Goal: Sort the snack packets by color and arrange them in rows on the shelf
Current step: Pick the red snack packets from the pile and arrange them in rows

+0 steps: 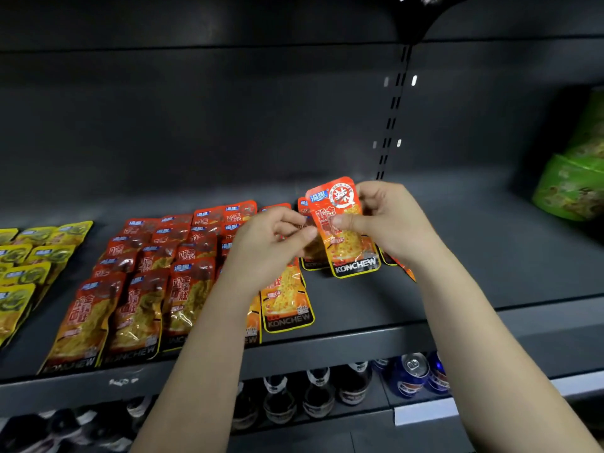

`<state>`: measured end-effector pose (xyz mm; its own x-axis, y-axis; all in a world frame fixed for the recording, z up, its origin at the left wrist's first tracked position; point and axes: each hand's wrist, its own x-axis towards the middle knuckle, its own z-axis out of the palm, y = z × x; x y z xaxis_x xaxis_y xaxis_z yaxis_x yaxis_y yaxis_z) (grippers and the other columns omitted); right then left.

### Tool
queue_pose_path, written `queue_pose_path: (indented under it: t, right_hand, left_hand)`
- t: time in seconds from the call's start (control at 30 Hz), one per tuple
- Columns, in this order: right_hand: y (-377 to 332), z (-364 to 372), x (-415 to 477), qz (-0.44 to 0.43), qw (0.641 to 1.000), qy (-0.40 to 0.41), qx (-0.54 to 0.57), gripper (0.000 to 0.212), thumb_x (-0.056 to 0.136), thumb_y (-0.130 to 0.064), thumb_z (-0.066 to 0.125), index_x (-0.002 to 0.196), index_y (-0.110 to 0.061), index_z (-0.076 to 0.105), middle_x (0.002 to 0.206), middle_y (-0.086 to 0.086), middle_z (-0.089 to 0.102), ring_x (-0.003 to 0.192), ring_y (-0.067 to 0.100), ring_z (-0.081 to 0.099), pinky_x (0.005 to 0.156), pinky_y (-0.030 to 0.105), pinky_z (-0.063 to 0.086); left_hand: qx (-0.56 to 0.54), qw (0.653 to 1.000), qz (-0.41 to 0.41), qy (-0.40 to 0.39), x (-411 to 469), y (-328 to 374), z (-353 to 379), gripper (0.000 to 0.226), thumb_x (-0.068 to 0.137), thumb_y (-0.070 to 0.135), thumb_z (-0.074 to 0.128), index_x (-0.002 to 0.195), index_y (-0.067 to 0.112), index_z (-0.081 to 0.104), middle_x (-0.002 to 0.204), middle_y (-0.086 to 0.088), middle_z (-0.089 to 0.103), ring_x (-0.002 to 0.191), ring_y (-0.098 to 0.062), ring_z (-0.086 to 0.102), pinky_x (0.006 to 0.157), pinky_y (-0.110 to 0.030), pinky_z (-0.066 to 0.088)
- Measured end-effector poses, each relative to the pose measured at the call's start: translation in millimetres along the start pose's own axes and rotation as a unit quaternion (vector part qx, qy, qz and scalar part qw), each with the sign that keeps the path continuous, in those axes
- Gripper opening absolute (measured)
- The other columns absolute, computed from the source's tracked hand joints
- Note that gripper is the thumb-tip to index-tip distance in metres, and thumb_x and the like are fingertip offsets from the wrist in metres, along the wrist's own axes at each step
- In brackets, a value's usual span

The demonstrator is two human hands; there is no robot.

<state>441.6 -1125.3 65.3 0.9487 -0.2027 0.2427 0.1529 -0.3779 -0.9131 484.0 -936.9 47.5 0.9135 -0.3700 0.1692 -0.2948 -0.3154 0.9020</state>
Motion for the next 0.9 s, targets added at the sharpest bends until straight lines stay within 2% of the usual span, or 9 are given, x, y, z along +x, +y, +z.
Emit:
queue_pose_path:
  t: [0.17, 0.27, 0.33, 0.4, 0.47, 0.6, 0.73, 0.83, 0.9]
  right_hand:
    - [12, 0, 14, 0.065, 0.995, 0.036, -0.065, 0.03, 0.066, -0.02, 0.088, 0.086, -0.014, 0.066, 0.084, 0.007, 0.075, 0.079, 0.026, 0.073, 0.079, 0.048, 0.058]
    - [22, 9, 17, 0.103, 0.991, 0.008, -0.082, 0.03, 0.069, -0.02, 0.087, 0.088, -0.014, 0.064, 0.071, -0.006, 0.067, 0.071, 0.018, 0.063, 0.066, 0.027, 0.051]
    - [25, 17, 18, 0.125, 0.988, 0.001, -0.09, 0.044, 0.071, -0.022, 0.086, 0.105, -0.009, 0.061, 0.085, 0.001, 0.061, 0.083, 0.019, 0.059, 0.073, 0.026, 0.045]
    - [27, 23, 19, 0.14, 0.986, -0.002, -0.087, 0.048, 0.074, -0.02, 0.084, 0.111, -0.006, 0.057, 0.091, 0.003, 0.058, 0.091, 0.02, 0.058, 0.083, 0.031, 0.046]
    - [26, 27, 18, 0.15, 0.985, -0.009, -0.088, 0.037, 0.076, -0.016, 0.082, 0.1, -0.008, 0.056, 0.083, -0.002, 0.056, 0.087, 0.018, 0.057, 0.084, 0.032, 0.046]
    - [25, 31, 16, 0.155, 0.984, -0.021, -0.083, 0.026, 0.076, -0.014, 0.081, 0.081, -0.017, 0.056, 0.076, -0.005, 0.06, 0.073, 0.011, 0.059, 0.065, 0.019, 0.045]
    - [32, 36, 18, 0.161, 0.983, -0.01, -0.084, 0.035, 0.069, -0.018, 0.087, 0.096, -0.014, 0.064, 0.095, 0.01, 0.071, 0.092, 0.026, 0.069, 0.092, 0.04, 0.054]
    - [34, 38, 17, 0.153, 0.982, -0.005, -0.108, 0.033, 0.07, -0.016, 0.086, 0.091, -0.017, 0.06, 0.09, 0.006, 0.067, 0.094, 0.027, 0.068, 0.091, 0.039, 0.053]
    - [33, 39, 16, 0.149, 0.979, 0.001, -0.141, 0.048, 0.07, -0.022, 0.087, 0.109, -0.013, 0.061, 0.098, 0.007, 0.064, 0.097, 0.026, 0.064, 0.088, 0.036, 0.051]
  left_hand:
    - [0.206, 0.977, 0.011, 0.061, 4, -11, -33, 0.025, 0.083, 0.036, 0.071, 0.104, 0.024, 0.066, 0.091, 0.008, 0.071, 0.085, -0.013, 0.067, 0.084, -0.039, 0.053]
    - [0.296, 0.952, 0.012, 0.073, 4, -16, -46, 0.026, 0.083, 0.037, 0.07, 0.105, 0.024, 0.064, 0.092, 0.007, 0.07, 0.088, -0.017, 0.066, 0.084, -0.04, 0.053]
    - [0.33, 0.941, 0.006, 0.073, 2, -20, -52, 0.028, 0.084, 0.038, 0.07, 0.108, 0.024, 0.064, 0.097, 0.005, 0.07, 0.091, -0.019, 0.066, 0.084, -0.041, 0.053]
    - [0.354, 0.932, 0.0, 0.075, 0, -22, -55, 0.03, 0.085, 0.038, 0.069, 0.111, 0.024, 0.063, 0.102, 0.003, 0.07, 0.094, -0.021, 0.066, 0.084, -0.043, 0.053]
    - [0.381, 0.921, -0.001, 0.08, -1, -24, -57, 0.032, 0.086, 0.039, 0.068, 0.113, 0.024, 0.063, 0.106, 0.002, 0.069, 0.097, -0.021, 0.065, 0.085, -0.044, 0.053]
    - [0.426, 0.901, 0.002, 0.085, 0, -24, -62, 0.033, 0.088, 0.039, 0.065, 0.117, 0.024, 0.061, 0.111, 0.002, 0.068, 0.103, -0.02, 0.064, 0.084, -0.039, 0.053]
    - [0.434, 0.897, 0.001, 0.085, 2, -23, -64, 0.037, 0.088, 0.039, 0.065, 0.121, 0.023, 0.059, 0.113, 0.001, 0.069, 0.102, -0.021, 0.065, 0.084, -0.04, 0.053]
    - [0.429, 0.899, 0.007, 0.086, 3, -23, -63, 0.038, 0.088, 0.04, 0.065, 0.122, 0.023, 0.059, 0.114, 0.001, 0.068, 0.102, -0.02, 0.065, 0.085, -0.041, 0.053]
    - [0.423, 0.902, 0.013, 0.088, 3, -23, -61, 0.038, 0.088, 0.039, 0.066, 0.121, 0.022, 0.06, 0.114, 0.001, 0.069, 0.103, -0.021, 0.065, 0.086, -0.041, 0.053]
